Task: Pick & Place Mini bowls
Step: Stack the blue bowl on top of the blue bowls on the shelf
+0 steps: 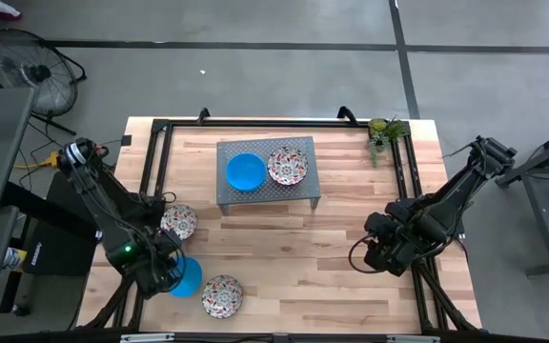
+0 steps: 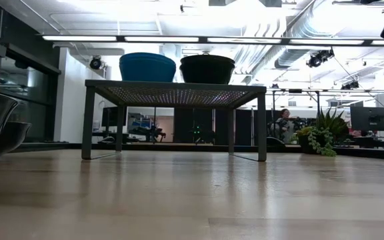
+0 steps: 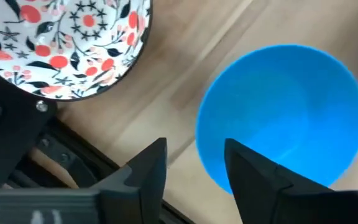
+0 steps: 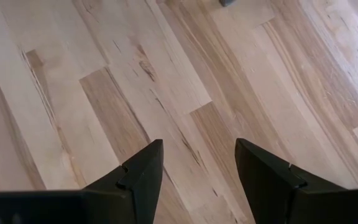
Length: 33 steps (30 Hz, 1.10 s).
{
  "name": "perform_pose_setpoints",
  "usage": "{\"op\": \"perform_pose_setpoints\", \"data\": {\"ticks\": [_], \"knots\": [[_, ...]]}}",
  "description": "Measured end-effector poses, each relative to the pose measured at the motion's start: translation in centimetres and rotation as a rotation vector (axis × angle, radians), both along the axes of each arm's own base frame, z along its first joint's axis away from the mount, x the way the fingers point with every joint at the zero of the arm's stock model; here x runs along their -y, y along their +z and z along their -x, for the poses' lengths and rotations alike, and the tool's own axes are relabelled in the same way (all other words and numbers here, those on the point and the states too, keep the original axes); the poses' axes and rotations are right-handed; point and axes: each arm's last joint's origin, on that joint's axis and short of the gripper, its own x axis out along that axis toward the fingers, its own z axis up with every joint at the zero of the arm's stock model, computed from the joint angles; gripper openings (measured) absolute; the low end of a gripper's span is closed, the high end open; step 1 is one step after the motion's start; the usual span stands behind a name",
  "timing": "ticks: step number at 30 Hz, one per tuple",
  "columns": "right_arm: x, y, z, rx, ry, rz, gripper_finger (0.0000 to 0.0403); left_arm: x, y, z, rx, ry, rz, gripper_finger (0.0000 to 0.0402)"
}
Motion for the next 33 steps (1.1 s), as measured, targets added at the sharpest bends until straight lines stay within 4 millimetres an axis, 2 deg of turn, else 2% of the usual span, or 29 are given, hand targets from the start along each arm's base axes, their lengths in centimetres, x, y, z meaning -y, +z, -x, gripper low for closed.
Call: {"op": "perform_pose_setpoints", "data": {"ticks": [6, 12, 20, 33], "knots": [[-0.1, 0.0, 0.0, 0.005, 0.0, -0.007, 0.0188, 0.0, -1.9, 0.0, 0.013, -0.009, 0.032, 0.0177], [-0.1, 0.0, 0.0, 0.0, 0.002, -0.014, 0.0188, -0.3, -2.7, 0.3, -0.009, -0.004, 0.013, 0.0193], [-0.1, 0.0, -0.1, -0.004, 0.004, -0.025, 0.0188, -0.3, -4.2, 0.3, -0.015, -0.009, 0.068, 0.0194], [-0.1, 0.0, -0.1, -0.004, 0.004, -0.025, 0.0188, -0.4, -5.0, 0.5, -0.019, -0.009, 0.092, 0.0193]]}}
